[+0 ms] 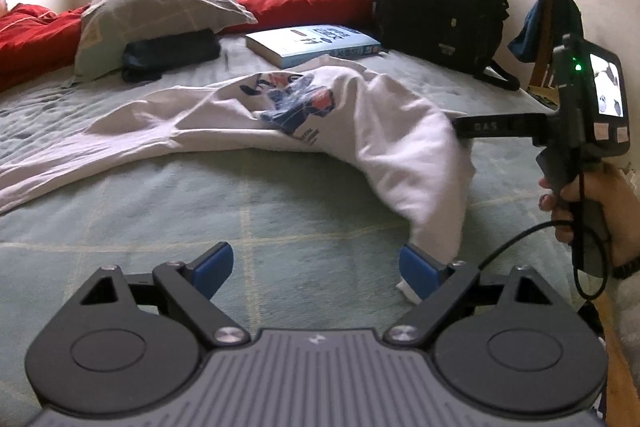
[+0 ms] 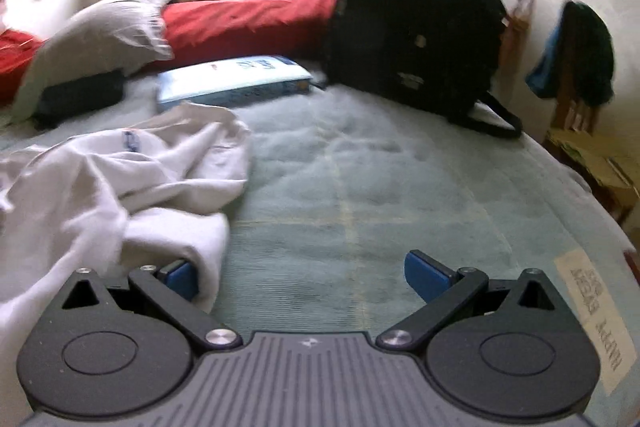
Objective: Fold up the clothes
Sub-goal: 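Reach the right gripper toward the T-shirt body near the left gripper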
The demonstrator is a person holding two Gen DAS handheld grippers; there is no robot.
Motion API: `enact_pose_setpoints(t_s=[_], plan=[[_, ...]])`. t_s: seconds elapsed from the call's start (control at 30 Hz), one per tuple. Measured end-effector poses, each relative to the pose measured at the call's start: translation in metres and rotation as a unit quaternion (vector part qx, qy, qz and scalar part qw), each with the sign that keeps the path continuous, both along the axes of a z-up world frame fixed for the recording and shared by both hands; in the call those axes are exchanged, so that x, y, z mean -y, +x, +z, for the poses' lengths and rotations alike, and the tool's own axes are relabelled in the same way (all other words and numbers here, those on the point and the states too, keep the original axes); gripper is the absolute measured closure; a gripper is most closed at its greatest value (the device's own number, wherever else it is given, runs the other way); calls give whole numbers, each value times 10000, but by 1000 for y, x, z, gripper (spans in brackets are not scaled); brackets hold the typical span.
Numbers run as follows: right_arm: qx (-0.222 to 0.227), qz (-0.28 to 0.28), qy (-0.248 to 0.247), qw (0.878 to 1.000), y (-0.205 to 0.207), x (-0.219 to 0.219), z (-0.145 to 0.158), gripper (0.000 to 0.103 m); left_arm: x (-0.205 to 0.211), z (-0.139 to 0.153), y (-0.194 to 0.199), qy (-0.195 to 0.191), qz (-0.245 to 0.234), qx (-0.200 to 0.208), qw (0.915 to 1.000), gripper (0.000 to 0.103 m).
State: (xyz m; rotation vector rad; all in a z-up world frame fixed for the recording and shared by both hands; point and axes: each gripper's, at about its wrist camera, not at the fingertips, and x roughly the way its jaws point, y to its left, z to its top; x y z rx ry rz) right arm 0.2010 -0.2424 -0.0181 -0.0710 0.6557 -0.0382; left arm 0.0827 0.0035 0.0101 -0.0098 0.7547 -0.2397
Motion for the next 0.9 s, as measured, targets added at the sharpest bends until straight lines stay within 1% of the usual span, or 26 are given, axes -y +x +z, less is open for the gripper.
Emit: enact_pose_setpoints(t_s=[0.1,0.2,0.3,0.37,0.4,0.43,0.5,0.53,0.6,0.63,0.7,0.8,0.9], plan=[[-37,124,-134,9998,2,1,0,0,10,-3,6,-117,-314,-54,9994,13],[-199,235,88,9995,8,11,-4,0,23,-7,14,-225,-626,-109,9977,13],[-306,264,142,9991,14,17,-8,0,40,-11,23,-147,-860,-149,9961,13],[-313,298,215,9988,15,19,-6,0,50,-17,34,-208,-1041,-142,9942,13],[-293,315,233,9988,15,19,-5,0,53,-22,40,-211,-993,-178,9947,13],[-255,332,210,9989,14,18,-3,0,55,-27,46,-192,-919,-213,9954,16],[-170,325,80,9993,12,17,-1,0,56,-36,60,2,-599,-269,9978,21],[-134,263,-7,9996,11,18,-1,0,56,-39,66,58,-444,-302,9985,21],[-90,101,-76,9999,10,24,0,0,47,-39,72,-44,-227,-345,9991,22],[-57,15,-109,9999,9,27,1,0,43,-37,73,58,-92,-284,9995,24],[96,-159,-181,9997,6,35,7,0,34,-35,76,312,230,-170,9991,26],[204,-389,-294,9986,7,48,15,0,20,-31,80,186,294,-266,9990,25],[270,-687,-462,9962,9,65,21,0,17,-27,74,220,321,-212,9990,27]])
